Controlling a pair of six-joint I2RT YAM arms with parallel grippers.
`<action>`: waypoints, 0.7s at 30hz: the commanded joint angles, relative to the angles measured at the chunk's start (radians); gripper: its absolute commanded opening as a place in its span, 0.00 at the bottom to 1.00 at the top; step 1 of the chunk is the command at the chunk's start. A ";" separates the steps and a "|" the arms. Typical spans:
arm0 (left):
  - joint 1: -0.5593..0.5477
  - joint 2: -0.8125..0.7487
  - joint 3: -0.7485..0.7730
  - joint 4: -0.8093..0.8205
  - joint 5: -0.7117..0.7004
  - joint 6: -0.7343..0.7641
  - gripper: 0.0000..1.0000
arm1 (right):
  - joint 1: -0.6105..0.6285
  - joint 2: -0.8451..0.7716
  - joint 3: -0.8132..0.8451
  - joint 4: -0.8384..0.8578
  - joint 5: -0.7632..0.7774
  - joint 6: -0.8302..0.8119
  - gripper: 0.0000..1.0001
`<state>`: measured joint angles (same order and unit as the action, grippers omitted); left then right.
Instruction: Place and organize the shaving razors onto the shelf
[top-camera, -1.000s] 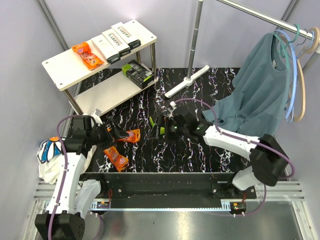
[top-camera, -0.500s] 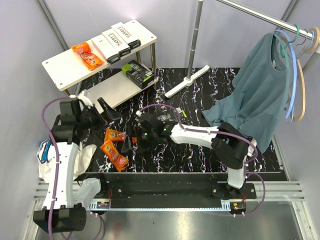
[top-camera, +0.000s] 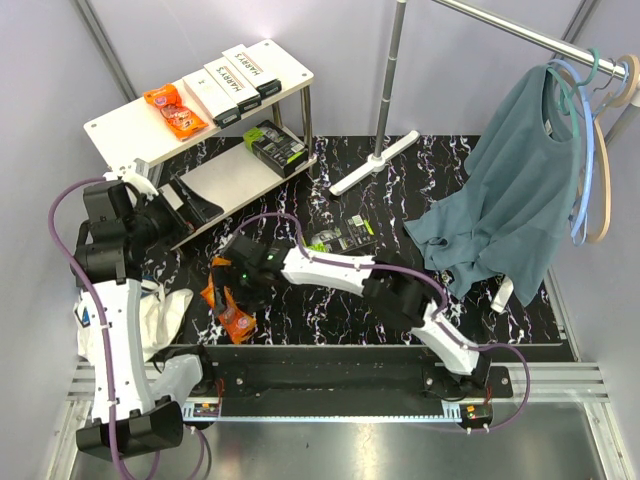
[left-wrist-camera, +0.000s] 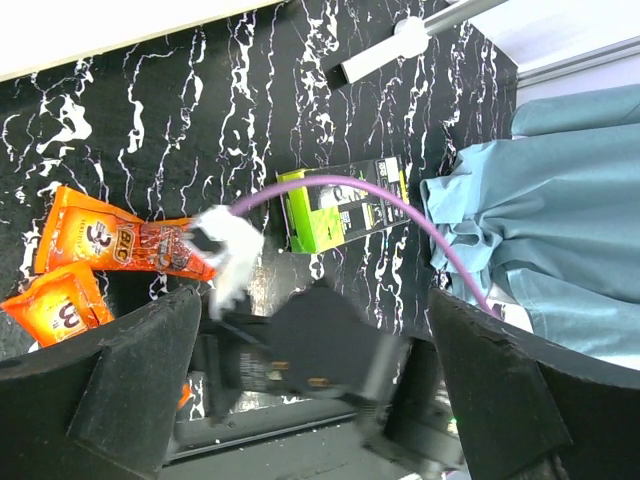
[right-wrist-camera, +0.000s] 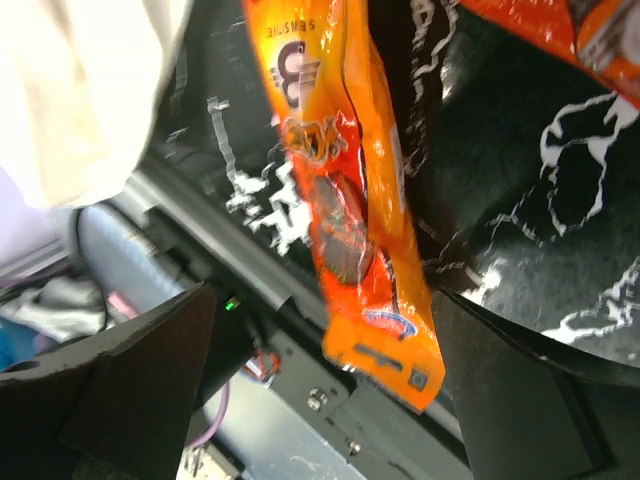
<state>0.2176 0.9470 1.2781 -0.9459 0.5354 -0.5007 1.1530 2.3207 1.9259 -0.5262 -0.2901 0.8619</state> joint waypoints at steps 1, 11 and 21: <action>0.011 0.006 0.033 0.038 0.064 0.011 0.99 | 0.013 0.110 0.207 -0.247 0.054 -0.041 1.00; 0.020 0.007 0.023 0.065 0.107 -0.004 0.99 | 0.059 0.437 0.795 -0.744 0.186 -0.061 0.67; 0.025 -0.005 0.006 0.070 0.121 -0.009 0.99 | 0.057 0.333 0.611 -0.629 0.183 -0.066 0.00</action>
<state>0.2359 0.9569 1.2781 -0.9253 0.6102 -0.5056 1.2083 2.6778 2.5599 -1.1145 -0.1467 0.8146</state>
